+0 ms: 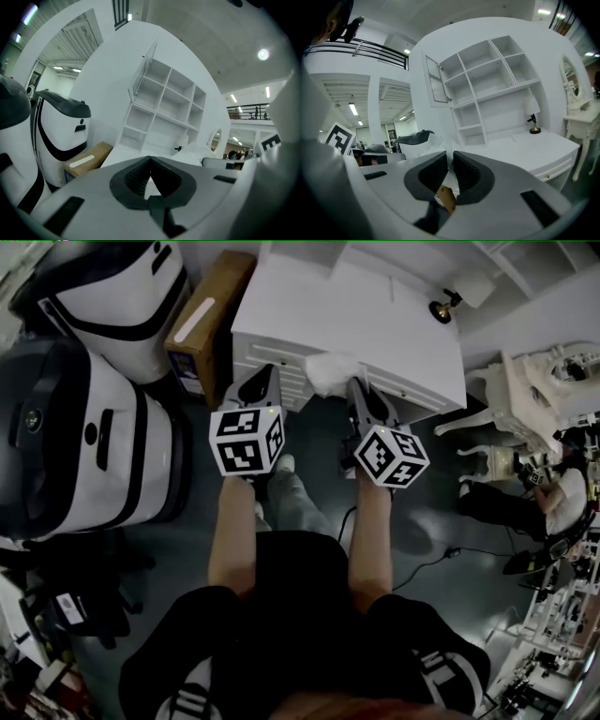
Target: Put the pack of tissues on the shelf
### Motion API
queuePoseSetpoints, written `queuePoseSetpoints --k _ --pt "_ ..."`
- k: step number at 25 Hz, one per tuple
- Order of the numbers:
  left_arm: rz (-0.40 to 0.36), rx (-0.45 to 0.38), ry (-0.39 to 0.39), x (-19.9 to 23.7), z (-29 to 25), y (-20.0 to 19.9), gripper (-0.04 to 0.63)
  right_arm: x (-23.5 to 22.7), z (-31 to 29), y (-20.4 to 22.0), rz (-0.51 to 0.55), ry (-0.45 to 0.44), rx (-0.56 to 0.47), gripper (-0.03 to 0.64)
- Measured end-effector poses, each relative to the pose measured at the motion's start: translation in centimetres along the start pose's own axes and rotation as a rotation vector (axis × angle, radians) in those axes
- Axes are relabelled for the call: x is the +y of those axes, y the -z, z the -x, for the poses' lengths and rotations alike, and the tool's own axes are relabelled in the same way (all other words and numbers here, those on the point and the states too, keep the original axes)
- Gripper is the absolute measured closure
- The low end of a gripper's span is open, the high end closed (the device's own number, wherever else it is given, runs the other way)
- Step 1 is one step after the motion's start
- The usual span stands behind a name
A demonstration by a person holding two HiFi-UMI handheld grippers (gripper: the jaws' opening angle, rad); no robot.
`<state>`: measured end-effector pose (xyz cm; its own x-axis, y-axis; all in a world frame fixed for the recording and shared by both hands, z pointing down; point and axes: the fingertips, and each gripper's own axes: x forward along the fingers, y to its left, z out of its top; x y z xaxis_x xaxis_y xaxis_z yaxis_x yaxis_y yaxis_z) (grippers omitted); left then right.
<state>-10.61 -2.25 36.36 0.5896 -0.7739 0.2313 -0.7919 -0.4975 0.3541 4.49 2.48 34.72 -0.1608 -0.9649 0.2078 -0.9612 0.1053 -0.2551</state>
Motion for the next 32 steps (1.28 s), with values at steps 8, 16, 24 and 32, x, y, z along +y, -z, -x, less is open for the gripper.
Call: queuePoseSetpoints --k 8,16,24,32 --pt "0.01 0.043 -0.049 1.4 -6.1 0.4 0.584 -3.8 -6.0 0.0 -0.053 -0.035 0.034 0.569" --pt "0.036 0.126 -0.108 4.2 -13.3 2.9 0.584 -8.6 -12.8 2.4 -0.106 -0.044 0.113 0.569" --pt "0.016 0.111 -0.085 3.3 -20.2 0.1 0.584 -13.6 -16.6 -1.5 -0.107 -0.015 0.075 0.569" --pt "-0.023 0.083 -0.097 1.6 -25.5 -3.4 0.584 -20.1 -18.6 -6.6 -0.139 0.012 -0.011 0.569"
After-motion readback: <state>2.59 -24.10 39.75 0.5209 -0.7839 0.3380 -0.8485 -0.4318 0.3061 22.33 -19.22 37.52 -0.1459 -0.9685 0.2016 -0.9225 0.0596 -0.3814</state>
